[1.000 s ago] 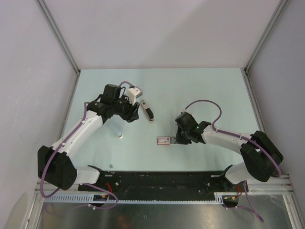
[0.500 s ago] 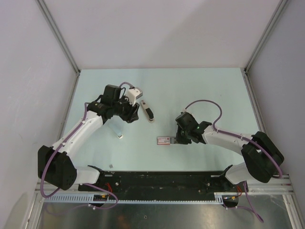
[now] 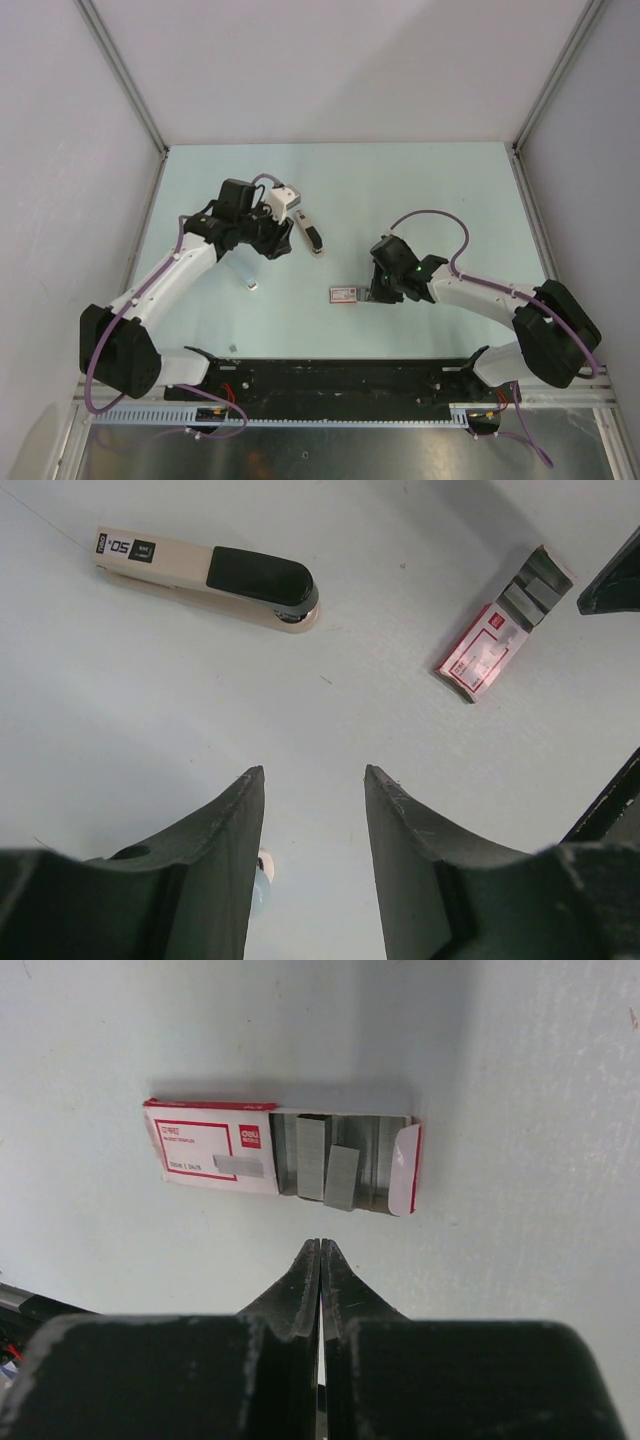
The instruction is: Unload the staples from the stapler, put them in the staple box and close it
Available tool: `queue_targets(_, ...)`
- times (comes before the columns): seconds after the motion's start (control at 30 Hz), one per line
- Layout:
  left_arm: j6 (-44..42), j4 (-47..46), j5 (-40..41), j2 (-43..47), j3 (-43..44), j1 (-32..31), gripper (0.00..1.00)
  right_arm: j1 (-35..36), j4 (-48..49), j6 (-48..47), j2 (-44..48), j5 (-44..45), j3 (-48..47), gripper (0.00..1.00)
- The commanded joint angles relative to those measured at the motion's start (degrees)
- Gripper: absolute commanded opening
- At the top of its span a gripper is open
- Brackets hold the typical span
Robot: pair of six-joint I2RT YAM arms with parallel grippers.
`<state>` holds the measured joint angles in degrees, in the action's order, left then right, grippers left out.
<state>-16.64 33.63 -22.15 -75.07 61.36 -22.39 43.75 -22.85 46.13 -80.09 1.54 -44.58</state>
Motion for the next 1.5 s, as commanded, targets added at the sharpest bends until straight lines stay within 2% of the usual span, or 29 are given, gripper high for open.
queue_targets(0.0, -4.44, -0.5, -1.27, 0.37, -0.71, -0.42, 0.5, 0.25, 0.24, 1.04, -0.01, -0.76, 1.57, 0.0)
queue_targets(0.73, -6.26, -0.56, -1.93, -0.77, -2.25, -2.16, 0.5, -2.67, 6.02, -0.44, 0.1, -5.46, 2.53, 0.0)
queue_targets(0.83, -8.63, -0.54, -1.0, -2.45, -2.44, -4.48, 0.5, -5.32, 5.72, -2.15, 5.0, -7.97, 2.45, 0.08)
queue_targets(0.97, -11.99, -0.55, 0.5, -6.74, -1.36, -7.64, 0.5, -11.25, 3.48, -3.34, 9.85, -11.46, 2.69, 0.29)
queue_targets(1.03, -13.48, -0.55, 1.36, -9.08, -0.68, -9.24, 0.5, -14.02, 2.5, -3.81, 10.3, -12.2, 3.89, 0.34)
queue_targets(1.2, -16.32, -0.65, 4.08, -13.83, 0.58, -13.34, 0.49, -20.05, 8.58, -2.74, 8.31, -19.32, 10.74, 0.35)
queue_targets(1.47, -17.43, -2.0, 6.61, -19.58, 2.2, -16.9, 0.47, -22.9, 21.17, 1.03, 3.25, -27.74, 16.95, 0.35)
